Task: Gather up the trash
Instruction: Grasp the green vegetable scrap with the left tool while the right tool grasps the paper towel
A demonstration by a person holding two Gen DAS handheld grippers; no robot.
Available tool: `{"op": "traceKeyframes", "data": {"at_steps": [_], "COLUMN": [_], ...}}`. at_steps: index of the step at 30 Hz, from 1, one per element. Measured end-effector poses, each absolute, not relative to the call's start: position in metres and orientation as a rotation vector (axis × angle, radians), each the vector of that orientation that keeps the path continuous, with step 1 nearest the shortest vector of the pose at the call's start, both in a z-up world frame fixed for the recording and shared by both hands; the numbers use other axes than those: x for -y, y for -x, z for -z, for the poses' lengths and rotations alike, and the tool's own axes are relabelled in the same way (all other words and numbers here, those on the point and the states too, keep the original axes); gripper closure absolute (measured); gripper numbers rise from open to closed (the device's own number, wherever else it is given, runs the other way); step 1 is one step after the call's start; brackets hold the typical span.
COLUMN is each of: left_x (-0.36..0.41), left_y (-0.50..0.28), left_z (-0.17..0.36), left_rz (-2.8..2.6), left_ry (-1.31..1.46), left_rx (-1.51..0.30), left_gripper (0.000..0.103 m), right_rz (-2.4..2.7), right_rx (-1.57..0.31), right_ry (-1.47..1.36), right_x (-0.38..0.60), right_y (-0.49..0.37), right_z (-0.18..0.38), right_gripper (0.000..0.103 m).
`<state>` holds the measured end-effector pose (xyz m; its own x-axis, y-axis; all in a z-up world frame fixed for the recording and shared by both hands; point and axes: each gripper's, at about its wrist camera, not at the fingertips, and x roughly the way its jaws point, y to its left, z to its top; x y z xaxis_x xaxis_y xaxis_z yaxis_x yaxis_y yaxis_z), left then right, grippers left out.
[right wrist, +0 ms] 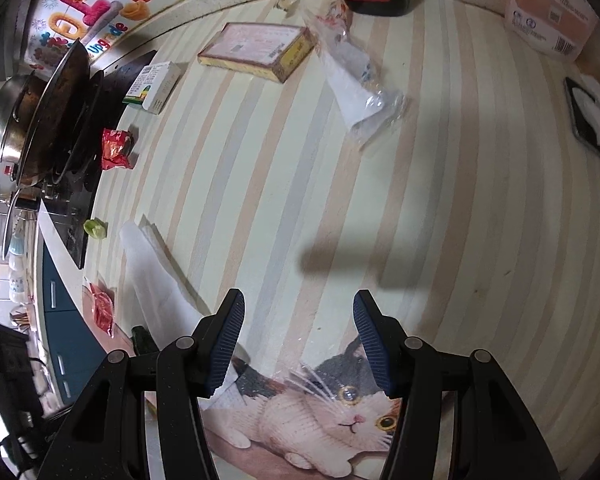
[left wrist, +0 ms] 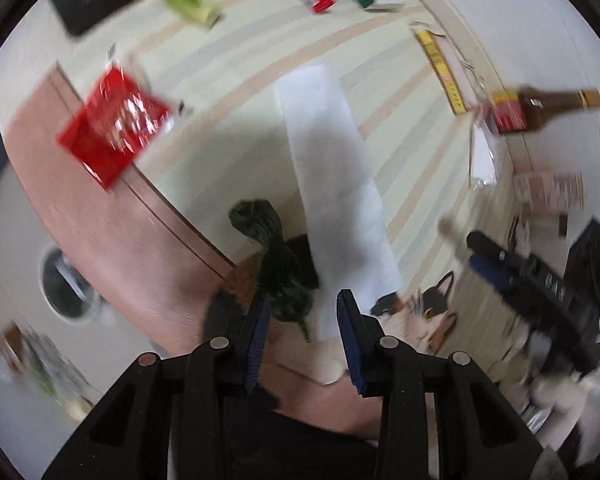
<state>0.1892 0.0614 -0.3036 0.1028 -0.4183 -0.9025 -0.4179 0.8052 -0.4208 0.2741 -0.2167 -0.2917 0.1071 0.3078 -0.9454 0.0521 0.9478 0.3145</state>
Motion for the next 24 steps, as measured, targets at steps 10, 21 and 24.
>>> {"op": "traceKeyframes", "data": {"at_steps": [10, 21, 24], "left_x": [-0.053, -0.099, -0.105], "left_y": [-0.205, -0.168, -0.164], "left_z": [0.310, 0.311, 0.315], "left_rz": [-0.129, -0.262, -0.237], "left_ry": [0.634, 0.584, 0.679], "left_rx": [-1.480, -1.443, -1.418], "left_gripper": [0.103, 0.103, 0.102], "right_rz": [-0.230, -0.437, -0.445], "right_rx": [-1.434, -1.445, -1.444], "right_ry": [-0.223, 0.002, 0.152], "right_x": [0.199, 0.098, 0.069], "right_y": [-0.269, -0.256, -0.253], "right_z": [0.285, 0.306, 0.323], "right_gripper": [0.044, 0.043, 0.042]}}
